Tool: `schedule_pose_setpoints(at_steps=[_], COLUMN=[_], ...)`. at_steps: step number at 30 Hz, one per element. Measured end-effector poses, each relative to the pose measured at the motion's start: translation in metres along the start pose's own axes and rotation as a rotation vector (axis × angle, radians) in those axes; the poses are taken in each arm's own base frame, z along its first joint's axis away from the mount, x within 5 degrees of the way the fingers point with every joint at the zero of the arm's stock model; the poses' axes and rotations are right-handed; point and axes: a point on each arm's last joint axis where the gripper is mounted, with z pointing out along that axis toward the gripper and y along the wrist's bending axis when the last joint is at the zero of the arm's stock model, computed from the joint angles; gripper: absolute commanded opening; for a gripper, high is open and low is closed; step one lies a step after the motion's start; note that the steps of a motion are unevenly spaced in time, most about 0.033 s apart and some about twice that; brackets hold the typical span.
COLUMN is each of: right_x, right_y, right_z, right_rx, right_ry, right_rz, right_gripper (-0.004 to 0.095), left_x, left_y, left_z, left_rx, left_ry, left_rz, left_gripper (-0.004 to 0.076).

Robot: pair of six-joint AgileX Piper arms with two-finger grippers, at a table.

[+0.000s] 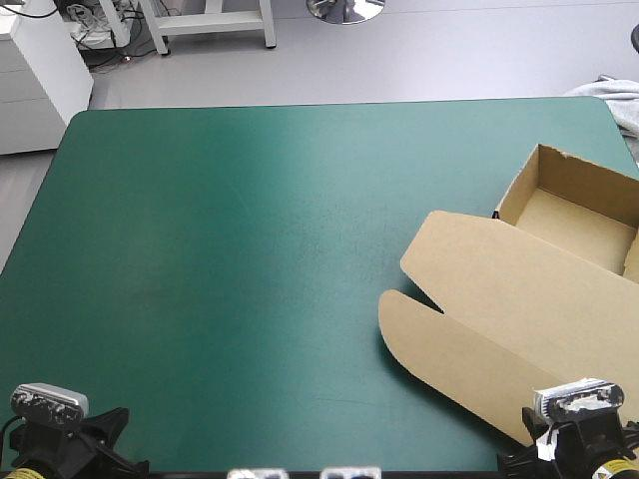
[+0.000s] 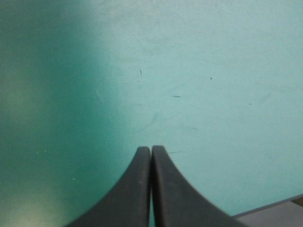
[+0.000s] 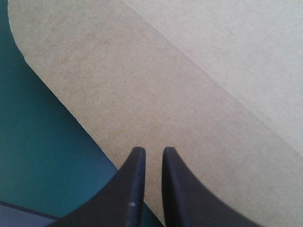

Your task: Fold the box

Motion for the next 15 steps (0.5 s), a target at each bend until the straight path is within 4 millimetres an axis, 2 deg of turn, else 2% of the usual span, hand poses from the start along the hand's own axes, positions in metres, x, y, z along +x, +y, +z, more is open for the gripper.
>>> schedule_pose_setpoints(at_steps=[15], right_x=[0.002], right_y=[0.0014], right_z=[-0.0026], right_rx=[0.006], right_ry=[-0.029], right_rz=[-0.006], right_gripper=[0.0116], left_x=[0.0], left_y=[0.0], left_z=[0.0], left_rx=[0.0], left_ry=[0.0], left_rz=[-0.006], left_gripper=[-0.001])
